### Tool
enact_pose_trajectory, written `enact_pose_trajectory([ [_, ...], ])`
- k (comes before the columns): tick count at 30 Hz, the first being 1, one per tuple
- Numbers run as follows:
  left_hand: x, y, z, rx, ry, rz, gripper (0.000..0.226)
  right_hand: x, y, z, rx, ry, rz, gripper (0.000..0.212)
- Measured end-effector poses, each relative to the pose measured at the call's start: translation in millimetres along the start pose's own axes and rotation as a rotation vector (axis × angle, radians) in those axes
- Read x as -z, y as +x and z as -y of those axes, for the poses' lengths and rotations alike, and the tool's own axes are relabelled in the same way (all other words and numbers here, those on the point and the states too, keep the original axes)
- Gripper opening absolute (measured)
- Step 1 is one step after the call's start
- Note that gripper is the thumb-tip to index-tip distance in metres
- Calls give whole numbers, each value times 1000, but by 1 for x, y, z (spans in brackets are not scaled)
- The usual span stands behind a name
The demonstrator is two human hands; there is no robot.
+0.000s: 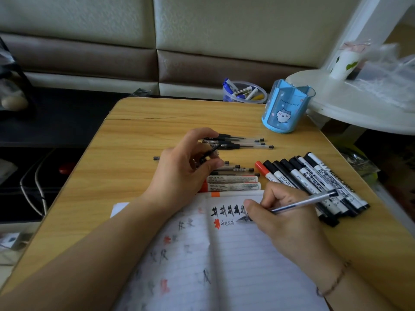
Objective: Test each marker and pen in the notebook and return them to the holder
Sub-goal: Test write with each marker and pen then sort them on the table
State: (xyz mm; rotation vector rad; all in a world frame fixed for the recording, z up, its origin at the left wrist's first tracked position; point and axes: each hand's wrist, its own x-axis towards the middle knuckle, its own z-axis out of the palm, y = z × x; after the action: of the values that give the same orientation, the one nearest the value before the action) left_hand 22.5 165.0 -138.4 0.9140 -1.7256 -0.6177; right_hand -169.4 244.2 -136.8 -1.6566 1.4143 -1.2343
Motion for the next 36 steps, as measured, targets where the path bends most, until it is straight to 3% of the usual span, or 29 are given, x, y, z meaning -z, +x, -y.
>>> enact_pose_trajectory([
  [18,-1,0,4,-71,2,-19,33,0,1,0,15,-50,15,45],
  [26,-2,1,7,-105,43,-14,24,0,3,-1,-28,10,24,40],
  [29,-1,1,5,-187,119,6,25,4,2,3,-51,172,6,45],
  [34,-1,2,5,-314,183,98,26,11,4,14,-41,388,21,13],
  [36,-1,3,5,-326,182,110,25,13,4,13,-36,417,-20,11],
])
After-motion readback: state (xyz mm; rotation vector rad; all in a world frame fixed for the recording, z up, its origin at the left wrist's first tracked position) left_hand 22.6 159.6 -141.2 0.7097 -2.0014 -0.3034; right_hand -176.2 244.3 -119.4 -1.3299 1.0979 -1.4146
